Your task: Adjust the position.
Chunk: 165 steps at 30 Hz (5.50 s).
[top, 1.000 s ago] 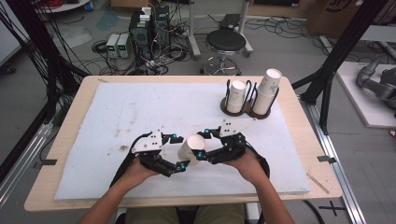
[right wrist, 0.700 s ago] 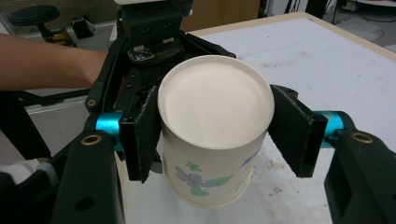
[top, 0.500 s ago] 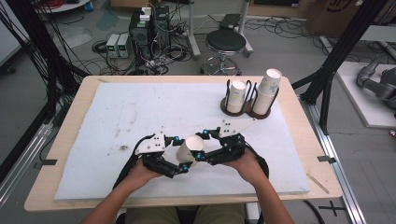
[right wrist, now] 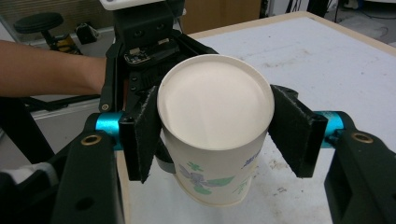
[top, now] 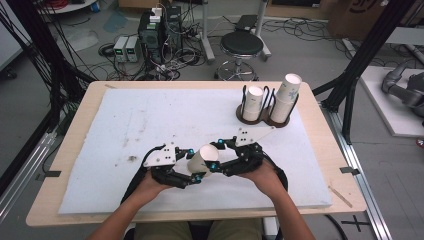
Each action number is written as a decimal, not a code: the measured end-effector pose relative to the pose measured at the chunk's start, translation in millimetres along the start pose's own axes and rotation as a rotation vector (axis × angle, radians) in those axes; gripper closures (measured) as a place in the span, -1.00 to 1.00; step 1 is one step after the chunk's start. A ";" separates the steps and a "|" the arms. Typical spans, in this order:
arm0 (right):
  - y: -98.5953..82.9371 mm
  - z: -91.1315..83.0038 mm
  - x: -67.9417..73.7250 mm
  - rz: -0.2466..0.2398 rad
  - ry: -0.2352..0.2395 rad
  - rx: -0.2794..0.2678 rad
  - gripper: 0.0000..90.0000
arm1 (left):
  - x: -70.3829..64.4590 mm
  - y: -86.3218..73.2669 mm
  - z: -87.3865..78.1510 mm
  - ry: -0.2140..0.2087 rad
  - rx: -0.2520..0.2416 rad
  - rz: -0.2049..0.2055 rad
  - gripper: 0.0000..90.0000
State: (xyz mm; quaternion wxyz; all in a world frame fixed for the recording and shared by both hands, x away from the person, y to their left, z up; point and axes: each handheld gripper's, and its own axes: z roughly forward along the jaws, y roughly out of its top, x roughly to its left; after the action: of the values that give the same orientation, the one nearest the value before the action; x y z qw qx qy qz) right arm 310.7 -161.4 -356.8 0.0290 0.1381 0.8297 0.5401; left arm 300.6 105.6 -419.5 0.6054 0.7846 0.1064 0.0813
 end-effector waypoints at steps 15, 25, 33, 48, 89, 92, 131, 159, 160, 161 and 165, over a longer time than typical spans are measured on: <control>-0.1 -12.2 -2.1 0.029 -0.025 -0.025 -0.58 | 4.8 21.3 -6.2 -0.009 0.116 -0.004 -0.16; 0.0 -17.7 -3.5 -0.023 -0.034 -0.001 -0.58 | 11.7 42.2 -3.3 -0.042 0.268 0.040 -0.15; -2.2 -14.5 -5.0 -0.075 -0.036 0.085 -0.58 | 14.7 56.5 2.1 -0.088 0.424 0.085 -0.15; 14.2 4.3 -2.1 -0.219 0.010 0.264 -0.58 | 12.4 67.7 14.3 -0.136 0.564 0.119 -0.16; -9.2 -4.3 -14.5 -0.174 0.070 0.281 -0.16 | 22.2 51.7 -11.1 -0.116 0.257 0.011 -0.60; -13.5 -7.3 -14.7 -0.162 0.061 0.253 -0.16 | 21.0 47.6 -13.8 -0.113 0.213 -0.011 -0.60; -32.4 -15.8 -8.1 -0.091 0.122 -0.005 -0.16 | 11.8 14.9 -19.9 -0.167 -0.055 -0.115 -0.60; -30.8 -7.1 -5.7 -0.095 0.166 -0.020 -0.16 | 9.1 10.0 -11.6 -0.209 -0.056 -0.109 -0.34; -30.9 -6.6 -5.6 -0.092 0.165 -0.018 -0.16 | 9.2 10.0 -11.6 -0.208 -0.054 -0.108 -0.34; -31.0 -6.4 -5.6 -0.092 0.165 -0.017 -0.16 | 9.2 9.9 -11.6 -0.207 -0.054 -0.105 -0.32; -31.2 -6.1 -6.4 -0.081 0.160 -0.007 -0.16 | 9.9 10.6 -13.2 -0.203 -0.053 -0.095 -0.21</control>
State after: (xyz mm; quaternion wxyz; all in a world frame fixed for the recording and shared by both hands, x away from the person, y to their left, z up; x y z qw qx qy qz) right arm 309.5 -180.3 -383.1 -0.0151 0.0607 0.8324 0.5507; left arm 307.4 117.9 -406.0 0.6368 0.7666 0.0794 -0.0249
